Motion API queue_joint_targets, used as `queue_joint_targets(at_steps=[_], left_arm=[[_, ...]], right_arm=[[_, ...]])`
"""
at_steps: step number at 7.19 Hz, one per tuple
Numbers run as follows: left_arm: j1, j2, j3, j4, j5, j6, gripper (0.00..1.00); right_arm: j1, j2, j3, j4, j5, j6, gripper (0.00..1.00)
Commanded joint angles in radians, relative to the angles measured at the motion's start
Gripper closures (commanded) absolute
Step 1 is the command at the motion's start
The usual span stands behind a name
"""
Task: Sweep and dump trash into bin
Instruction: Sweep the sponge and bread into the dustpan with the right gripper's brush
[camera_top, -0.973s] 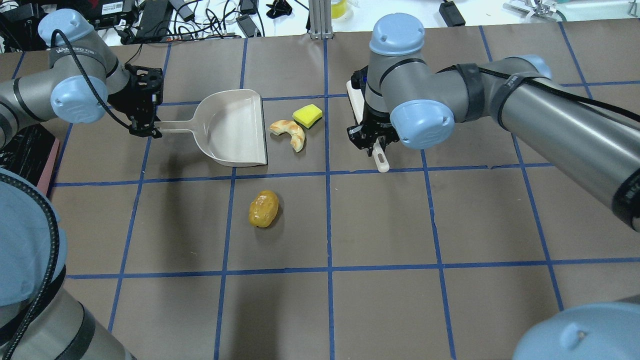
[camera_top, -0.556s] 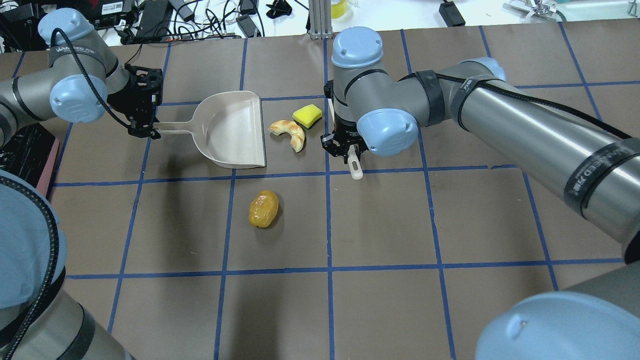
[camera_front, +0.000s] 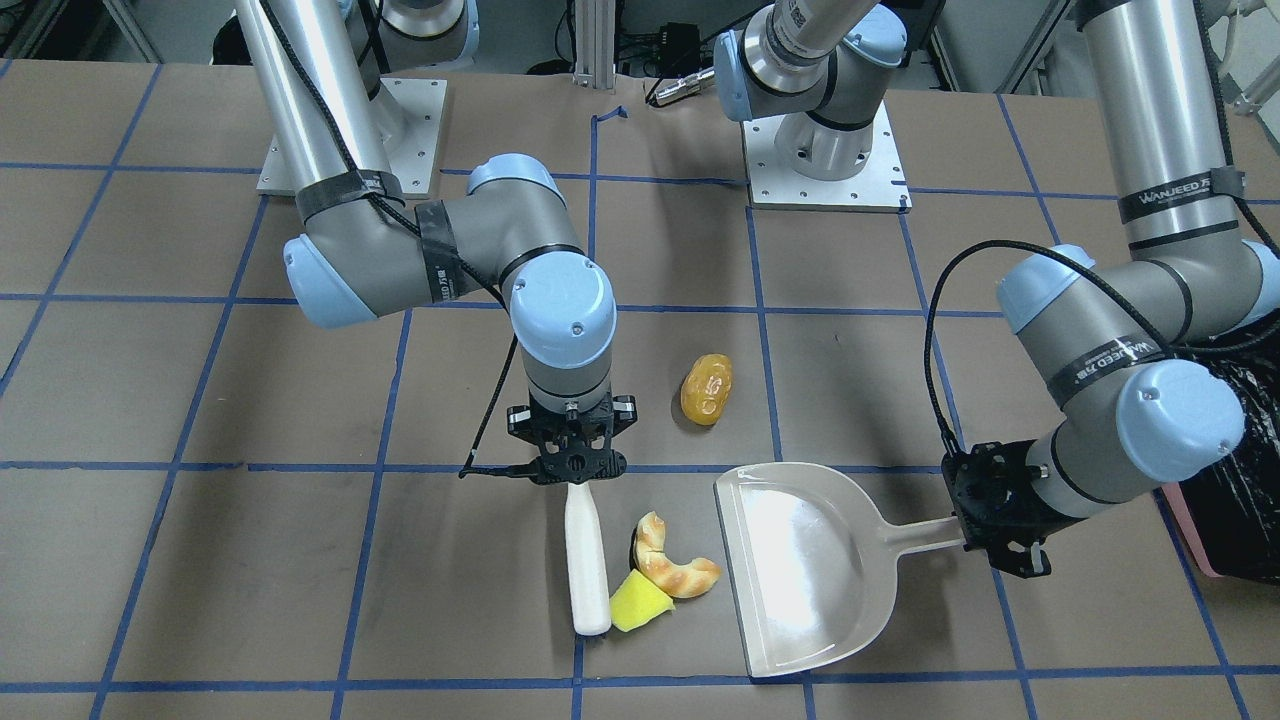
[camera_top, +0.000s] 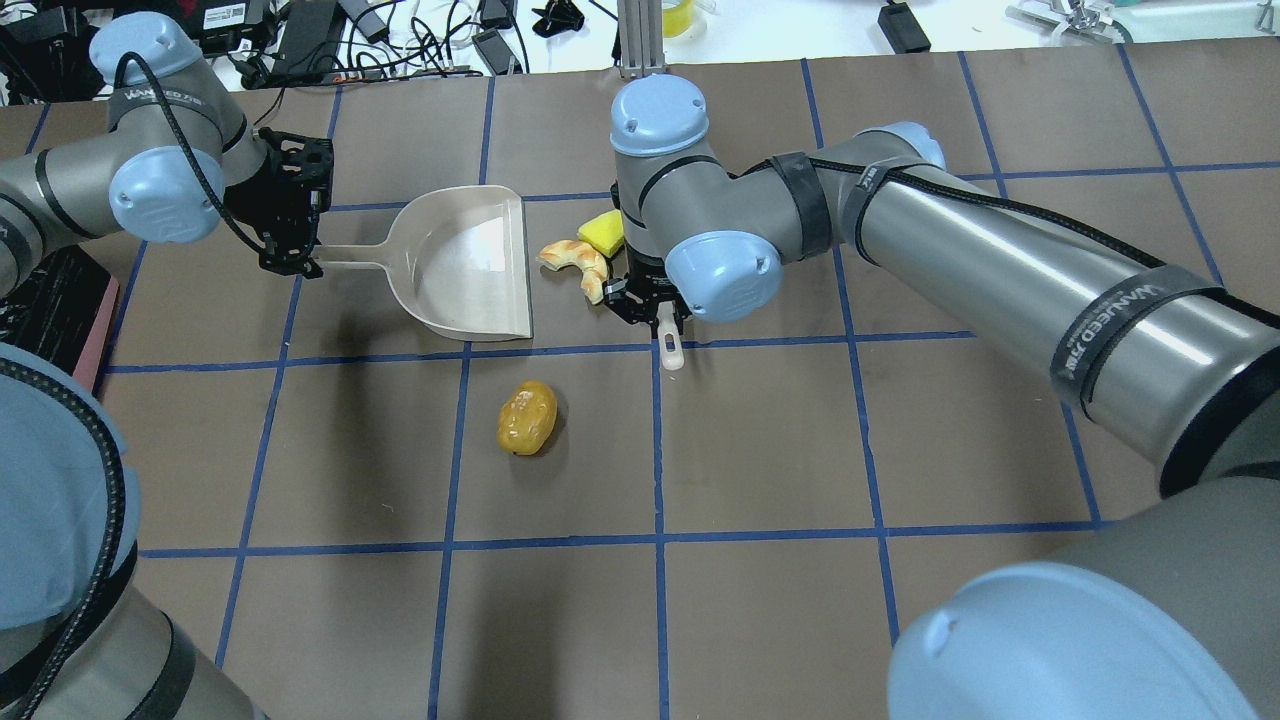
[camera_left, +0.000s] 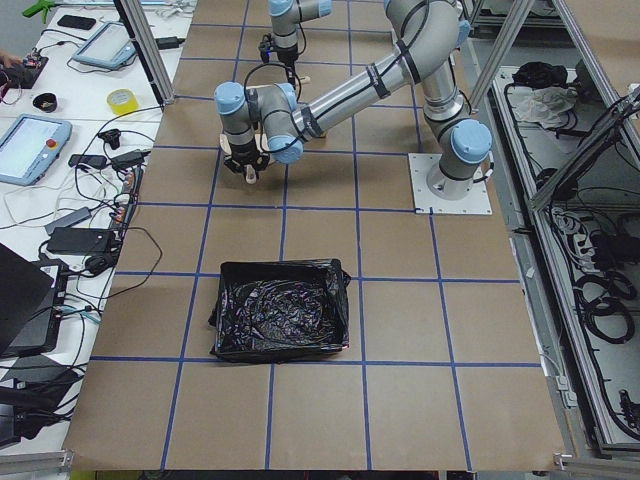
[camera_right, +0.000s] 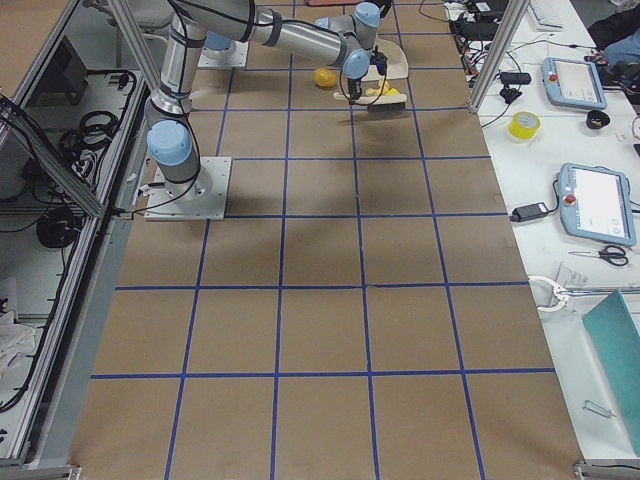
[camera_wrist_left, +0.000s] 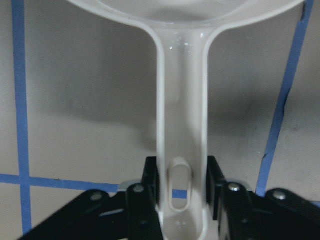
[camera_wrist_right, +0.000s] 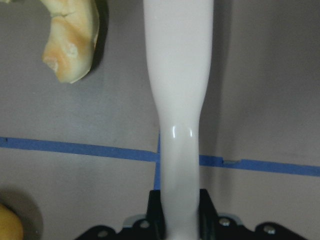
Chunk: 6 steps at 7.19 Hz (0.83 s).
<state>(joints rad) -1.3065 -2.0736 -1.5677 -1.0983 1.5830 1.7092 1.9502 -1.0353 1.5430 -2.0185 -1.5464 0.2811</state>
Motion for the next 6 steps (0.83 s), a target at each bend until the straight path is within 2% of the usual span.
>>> queue_joint_targets(at_steps=[1, 4, 6], left_arm=[[0.0, 0.003, 0.0, 0.0, 0.0, 0.001, 1.0], [0.0, 0.003, 0.0, 0.0, 0.0, 0.001, 1.0], [0.0, 0.003, 0.0, 0.0, 0.0, 0.001, 1.0]], right_arm=[[0.08, 0.058, -0.076, 0.0, 0.008, 0.126, 1.0], [0.174, 0.121, -0.176, 0.006, 0.012, 0.251, 1.0], [0.196, 0.127, -0.21, 0.006, 0.064, 0.294, 1.0]])
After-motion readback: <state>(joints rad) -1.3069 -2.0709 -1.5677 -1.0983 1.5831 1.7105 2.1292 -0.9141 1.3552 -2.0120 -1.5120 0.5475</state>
